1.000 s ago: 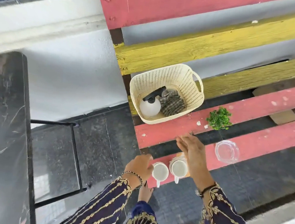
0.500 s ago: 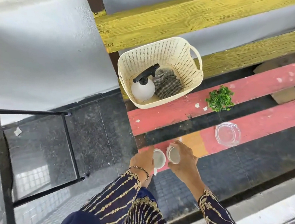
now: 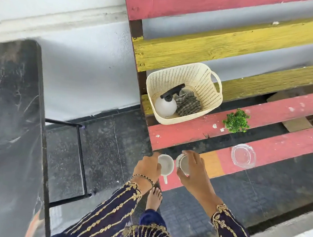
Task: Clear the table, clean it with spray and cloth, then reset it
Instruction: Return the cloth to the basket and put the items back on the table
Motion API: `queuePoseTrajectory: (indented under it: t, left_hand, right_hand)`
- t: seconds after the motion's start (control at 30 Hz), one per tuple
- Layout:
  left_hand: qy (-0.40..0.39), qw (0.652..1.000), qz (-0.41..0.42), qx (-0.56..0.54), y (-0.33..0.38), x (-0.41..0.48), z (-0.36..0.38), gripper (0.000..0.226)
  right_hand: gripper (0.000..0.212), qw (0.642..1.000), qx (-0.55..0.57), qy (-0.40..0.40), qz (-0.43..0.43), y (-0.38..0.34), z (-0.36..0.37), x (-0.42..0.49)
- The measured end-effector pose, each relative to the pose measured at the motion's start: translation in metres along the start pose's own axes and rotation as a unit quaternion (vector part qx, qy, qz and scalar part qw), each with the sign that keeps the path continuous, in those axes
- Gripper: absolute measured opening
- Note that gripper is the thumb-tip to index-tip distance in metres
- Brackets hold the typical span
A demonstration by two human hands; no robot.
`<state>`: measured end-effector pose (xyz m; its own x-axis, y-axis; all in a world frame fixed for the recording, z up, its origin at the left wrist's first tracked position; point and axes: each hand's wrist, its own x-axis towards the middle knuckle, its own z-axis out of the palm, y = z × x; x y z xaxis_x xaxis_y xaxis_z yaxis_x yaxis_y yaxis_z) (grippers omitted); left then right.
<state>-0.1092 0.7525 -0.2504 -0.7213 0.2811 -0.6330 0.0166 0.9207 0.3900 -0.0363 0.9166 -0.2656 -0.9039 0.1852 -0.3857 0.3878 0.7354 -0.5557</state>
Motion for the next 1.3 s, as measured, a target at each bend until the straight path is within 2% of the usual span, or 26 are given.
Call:
queuePoseTrajectory:
  t: [0.33,0.6,0.77,1.03,1.3]
  left_hand:
    - [0.136,0.98,0.02,-0.145,-0.087,-0.093,-0.137,0.037]
    - [0.236,0.947,0.035,-0.214,-0.221,-0.201,-0.234,0.031]
    - [0.283,0.94,0.014,-0.187,-0.335,-0.263,-0.274,0.033]
    - [0.299,0.938,-0.1,-0.142,-0.524,-0.345,-0.309,0.036]
    - [0.3,0.929,-0.185,-0.112,-0.642,-0.385,-0.307,0.032]
  right_hand:
    - [0.063,0.988,0.002,0.073,-0.135,-0.181,-0.015,-0.032]
    - [0.068,0.972,-0.011,0.08,-0.22,-0.346,0.043,-0.075]
    - [0.068,0.963,0.001,0.038,-0.268,-0.449,0.114,-0.106]
    - [0.071,0.945,-0.048,-0.094,-0.309,-0.576,0.239,-0.14]
    - [0.073,0.935,-0.092,-0.17,-0.298,-0.638,0.314,-0.157]
